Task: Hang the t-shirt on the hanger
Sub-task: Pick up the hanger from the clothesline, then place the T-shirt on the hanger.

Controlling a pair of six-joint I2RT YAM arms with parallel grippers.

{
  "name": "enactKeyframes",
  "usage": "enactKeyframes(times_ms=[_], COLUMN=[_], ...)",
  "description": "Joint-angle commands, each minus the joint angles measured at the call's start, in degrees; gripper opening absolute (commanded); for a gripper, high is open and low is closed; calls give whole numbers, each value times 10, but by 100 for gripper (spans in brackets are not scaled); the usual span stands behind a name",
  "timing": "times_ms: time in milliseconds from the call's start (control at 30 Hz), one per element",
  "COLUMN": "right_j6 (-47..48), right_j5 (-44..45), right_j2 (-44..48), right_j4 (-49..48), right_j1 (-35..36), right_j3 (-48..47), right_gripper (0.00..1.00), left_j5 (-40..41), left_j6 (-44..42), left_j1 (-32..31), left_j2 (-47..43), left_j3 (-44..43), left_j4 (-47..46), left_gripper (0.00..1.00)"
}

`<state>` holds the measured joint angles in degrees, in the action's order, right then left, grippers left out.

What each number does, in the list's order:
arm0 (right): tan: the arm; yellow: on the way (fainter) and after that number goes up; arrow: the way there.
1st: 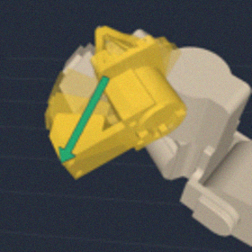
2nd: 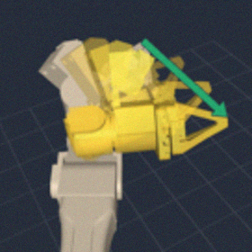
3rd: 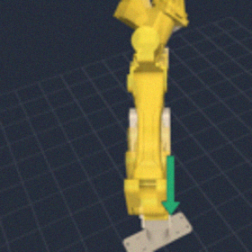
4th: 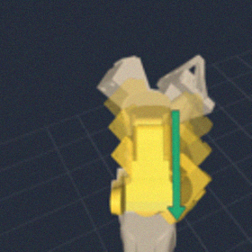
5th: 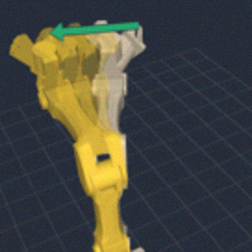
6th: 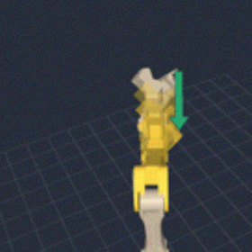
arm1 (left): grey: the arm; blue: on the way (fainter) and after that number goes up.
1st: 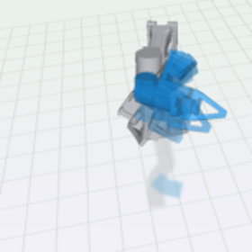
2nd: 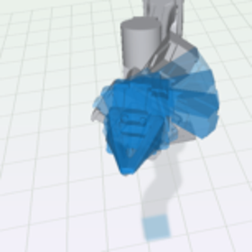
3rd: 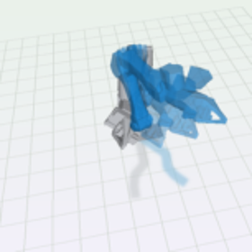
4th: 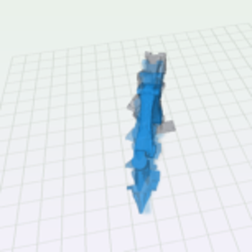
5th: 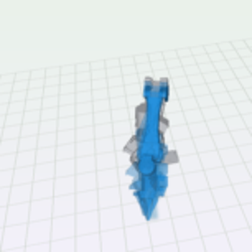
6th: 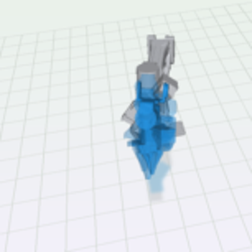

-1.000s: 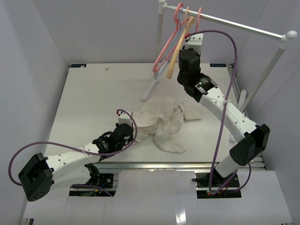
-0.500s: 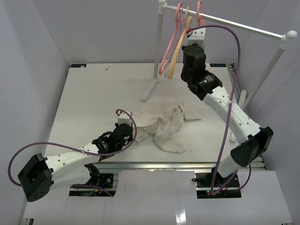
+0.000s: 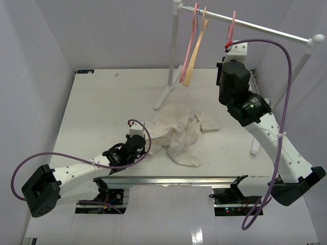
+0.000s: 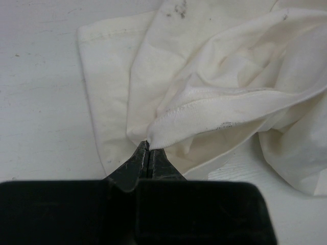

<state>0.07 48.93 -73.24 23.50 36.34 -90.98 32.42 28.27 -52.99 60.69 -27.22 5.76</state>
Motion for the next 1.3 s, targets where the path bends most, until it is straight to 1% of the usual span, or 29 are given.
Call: enactKeyframes(times_ms=[0,67,200,333,400,467,567,633,767,867,933,1000,1067,1200,1267], right_j6=[-81,-105,-135,-130,-125,-120,-120,-111,-81,-54,-40,-29,-21,-3,-3], right_j5=[-61,-99,-143,-190,-228,-249,-260,-285,-336,-401,-446,-459,-471,-556,-567], right_j2=[41,64,107,176,209,246,304,334,368,392,400,400,402,411,413], right_j4=[93,125,146,141,139,139,137,128,121,92,76,77,80,76,76], right_j1=[-3,-3,-1,18,31,59,102,114,117,117,117,117,117,117,117], right_j3=[42,79,169,241,266,289,313,324,327,337,345,347,354,373,377], right_gripper=[8,8,8,8,8,8,8,8,8,8,8,8,8,8,8], left_j5=[9,2,-7,0,-2,-8,-13,-30,-49,-62,-81,-106,-111,-117,-123], left_j6=[3,8,31,57,68,70,75,74,77,75,74,72,69,59,59], left_j1=[-1,-1,-1,-1,0,1,8,17,34,57,75,94,103,111,113], left_j2=[6,9,6,7,12,14,11,16,34,46,47,42,36,20,19], left_j3=[-10,-12,-31,-69,-86,-108,-142,-160,-186,-190,-191,-190,-190,-193,-197], left_j4=[-3,-4,11,68,89,106,126,135,153,157,154,151,151,152,156], left_gripper=[0,0,0,0,0,0,0,0,0,0,0,0,0,0,0])
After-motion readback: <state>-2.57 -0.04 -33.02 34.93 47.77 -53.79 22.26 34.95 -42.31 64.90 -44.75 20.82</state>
